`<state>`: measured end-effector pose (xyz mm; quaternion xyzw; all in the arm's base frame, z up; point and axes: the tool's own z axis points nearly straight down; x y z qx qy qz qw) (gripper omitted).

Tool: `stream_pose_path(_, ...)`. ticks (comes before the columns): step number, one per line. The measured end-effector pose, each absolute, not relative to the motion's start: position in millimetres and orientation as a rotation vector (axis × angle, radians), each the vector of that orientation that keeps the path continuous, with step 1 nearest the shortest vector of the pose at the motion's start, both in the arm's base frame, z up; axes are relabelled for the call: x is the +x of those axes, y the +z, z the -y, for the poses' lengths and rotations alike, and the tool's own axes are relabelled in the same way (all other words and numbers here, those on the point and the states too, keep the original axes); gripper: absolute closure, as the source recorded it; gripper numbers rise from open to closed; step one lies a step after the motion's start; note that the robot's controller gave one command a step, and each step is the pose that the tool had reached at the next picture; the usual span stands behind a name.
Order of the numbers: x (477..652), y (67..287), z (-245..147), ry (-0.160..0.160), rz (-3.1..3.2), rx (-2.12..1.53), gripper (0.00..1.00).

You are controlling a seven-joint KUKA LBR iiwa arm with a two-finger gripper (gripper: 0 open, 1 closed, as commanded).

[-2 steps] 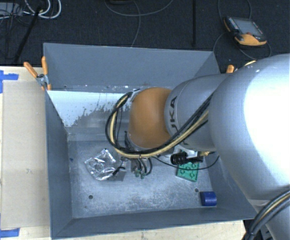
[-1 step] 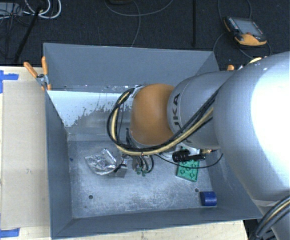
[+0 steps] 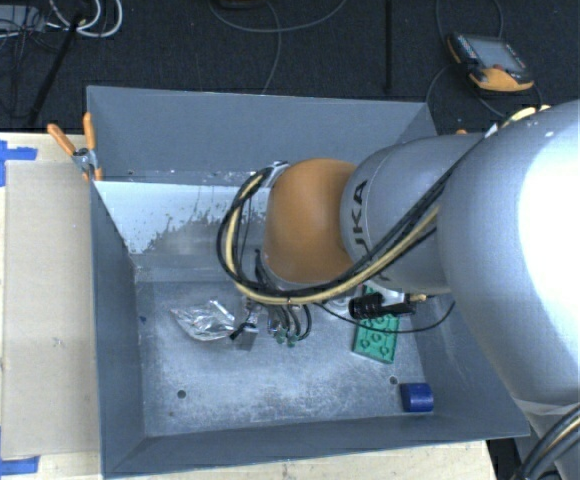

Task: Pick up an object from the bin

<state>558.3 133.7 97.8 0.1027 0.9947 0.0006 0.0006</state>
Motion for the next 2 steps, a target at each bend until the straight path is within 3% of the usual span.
stream_pose_path(1,558.4,105,-134,0.002,-3.124,0.325,1.00)
stream_pose_path(2,560.2,188,-134,0.005,-3.118,0.320,1.00)
